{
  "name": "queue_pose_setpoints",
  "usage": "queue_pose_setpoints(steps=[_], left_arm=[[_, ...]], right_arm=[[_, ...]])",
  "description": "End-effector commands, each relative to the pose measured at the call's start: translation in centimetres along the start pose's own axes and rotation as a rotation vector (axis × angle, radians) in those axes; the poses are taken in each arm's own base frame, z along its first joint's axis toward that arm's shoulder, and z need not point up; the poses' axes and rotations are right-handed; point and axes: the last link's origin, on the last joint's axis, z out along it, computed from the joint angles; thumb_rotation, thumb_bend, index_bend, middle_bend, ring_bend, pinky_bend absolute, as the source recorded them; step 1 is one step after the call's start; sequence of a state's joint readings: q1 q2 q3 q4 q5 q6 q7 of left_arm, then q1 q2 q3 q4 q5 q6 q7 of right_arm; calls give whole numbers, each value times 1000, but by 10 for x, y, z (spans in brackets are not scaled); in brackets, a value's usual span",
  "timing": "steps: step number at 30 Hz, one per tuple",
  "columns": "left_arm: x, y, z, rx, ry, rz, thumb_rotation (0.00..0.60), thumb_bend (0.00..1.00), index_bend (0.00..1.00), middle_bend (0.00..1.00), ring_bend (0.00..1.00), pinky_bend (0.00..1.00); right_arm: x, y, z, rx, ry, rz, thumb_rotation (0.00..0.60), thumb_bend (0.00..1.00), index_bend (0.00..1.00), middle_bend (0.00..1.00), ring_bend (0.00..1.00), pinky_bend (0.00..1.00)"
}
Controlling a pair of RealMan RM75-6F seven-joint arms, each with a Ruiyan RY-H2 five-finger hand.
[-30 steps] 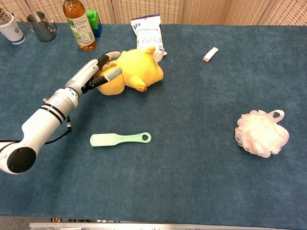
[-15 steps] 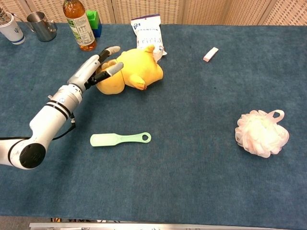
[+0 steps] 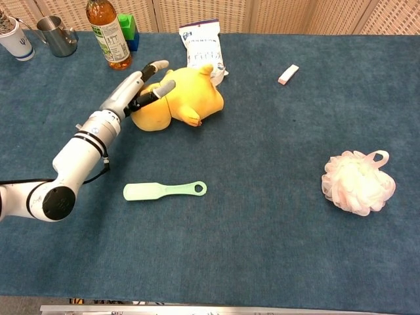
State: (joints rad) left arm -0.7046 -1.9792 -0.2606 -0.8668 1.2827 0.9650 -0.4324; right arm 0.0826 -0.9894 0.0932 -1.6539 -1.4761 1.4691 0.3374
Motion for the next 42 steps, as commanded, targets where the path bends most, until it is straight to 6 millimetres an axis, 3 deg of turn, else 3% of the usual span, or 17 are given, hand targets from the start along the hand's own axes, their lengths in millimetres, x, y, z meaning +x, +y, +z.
queue_pose_setpoints(steps=[1,10,18,26,34,42], left_arm=[[-5,2,-5,-15,-11,2,108,28,0,0,0,0],[-9,6,-20,-55,-29,6,108,28,0,0,0,0],[0,4,-32,-72,-20,13,109,28,0,0,0,0],[11,6,-21,-57,-1,12,107,28,0,0,0,0],[16,-6,-4,-3,17,54,105,29,0,0,0,0],[6,-11,-6,15,-10,59,108,29,0,0,0,0]], right_arm=[[-1,0,0,1,-3,0,592,113,129,318,204,218],[-1,1,-1,1,-3,3,592,113,129,318,204,218],[-3,0,0,7,-7,7,591,114,129,318,204,218],[-4,0,0,12,-14,5,592,113,129,318,204,218],[-2,1,-2,0,-10,4,591,114,129,318,204,218],[-5,-1,0,5,-20,3,591,114,129,318,203,217]])
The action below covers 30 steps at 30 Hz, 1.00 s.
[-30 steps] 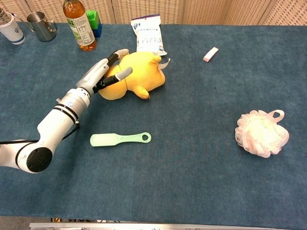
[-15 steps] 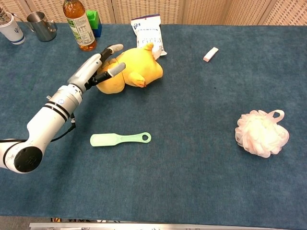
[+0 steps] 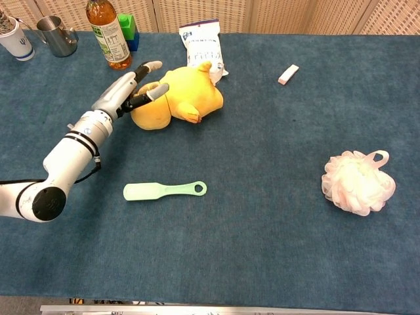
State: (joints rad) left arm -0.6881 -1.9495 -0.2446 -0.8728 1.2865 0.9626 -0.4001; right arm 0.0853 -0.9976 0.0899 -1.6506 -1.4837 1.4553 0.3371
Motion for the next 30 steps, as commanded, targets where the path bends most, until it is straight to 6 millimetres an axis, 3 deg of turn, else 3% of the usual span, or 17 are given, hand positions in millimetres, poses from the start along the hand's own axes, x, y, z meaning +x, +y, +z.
queue_pose_setpoints(steps=[1,11,20,30], left_arm=[[-5,0,-3,0,-13,1,107,29,0,0,0,0],[-14,6,-18,-39,-37,-21,104,28,0,0,0,0],[-3,12,-32,-81,-35,-26,105,28,0,0,0,0],[10,17,-14,-37,-8,-69,103,28,0,0,0,0]], right_arm=[[0,0,0,2,-2,-1,592,114,129,318,203,217],[-1,-1,1,6,-4,0,592,114,129,318,204,218],[-4,-3,3,14,-9,0,592,114,129,318,204,218],[-6,-3,5,15,-17,1,592,114,129,318,204,218]])
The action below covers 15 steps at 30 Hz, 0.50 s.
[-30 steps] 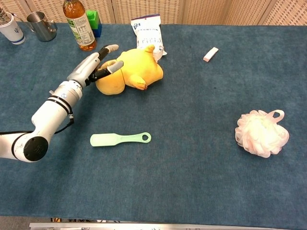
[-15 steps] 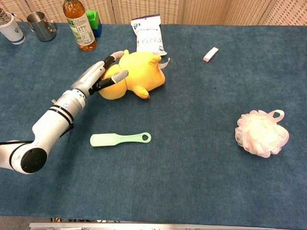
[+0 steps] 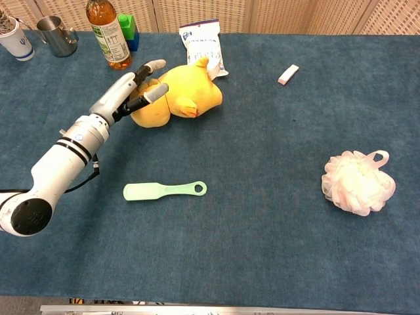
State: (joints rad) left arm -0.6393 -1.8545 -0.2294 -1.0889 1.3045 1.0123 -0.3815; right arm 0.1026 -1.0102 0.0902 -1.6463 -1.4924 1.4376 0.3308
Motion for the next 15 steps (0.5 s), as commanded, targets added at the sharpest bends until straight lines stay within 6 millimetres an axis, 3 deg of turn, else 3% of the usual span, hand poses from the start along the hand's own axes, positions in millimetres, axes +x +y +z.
queue_pose_setpoints(steps=[1,9,15], left_arm=[[2,-2,10,25,10,5,104,28,0,0,0,0],[6,-17,28,93,38,49,107,28,0,0,0,0],[-1,-20,26,102,25,41,105,29,0,0,0,0]], right_arm=[[0,1,-1,-6,1,0,592,114,129,318,204,218],[2,6,-4,-21,4,-2,591,114,129,318,208,218],[0,4,-2,-17,0,-2,591,114,129,319,208,217]])
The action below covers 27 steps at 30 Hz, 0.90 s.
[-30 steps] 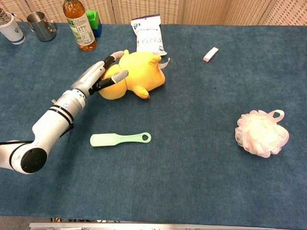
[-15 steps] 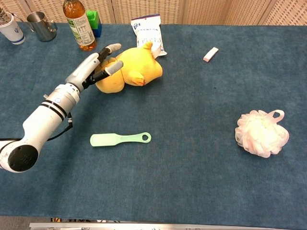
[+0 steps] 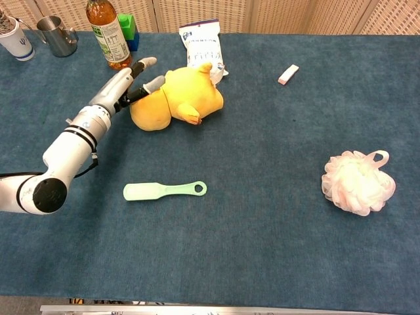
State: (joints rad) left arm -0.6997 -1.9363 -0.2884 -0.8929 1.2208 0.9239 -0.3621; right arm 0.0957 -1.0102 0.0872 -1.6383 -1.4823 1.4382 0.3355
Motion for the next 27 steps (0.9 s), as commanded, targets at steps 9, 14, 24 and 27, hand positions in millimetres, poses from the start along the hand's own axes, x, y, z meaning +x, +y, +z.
queue_pose_setpoints(steps=[9,14,24,27], left_arm=[[-20,7,-17,-45,-52,-20,107,29,0,0,0,0],[-23,11,-27,-75,-64,-27,108,28,0,0,0,0],[-6,18,-47,-141,-63,-41,105,28,0,0,0,0],[4,14,-53,-143,-60,-35,106,28,0,0,0,0]], right_arm=[[0,-1,-1,1,-1,1,591,114,129,318,209,218],[-1,0,-2,-2,-2,2,592,114,129,318,209,218],[-1,-3,0,11,-3,1,591,114,129,318,209,218],[0,-4,0,12,0,1,592,114,129,318,209,218]])
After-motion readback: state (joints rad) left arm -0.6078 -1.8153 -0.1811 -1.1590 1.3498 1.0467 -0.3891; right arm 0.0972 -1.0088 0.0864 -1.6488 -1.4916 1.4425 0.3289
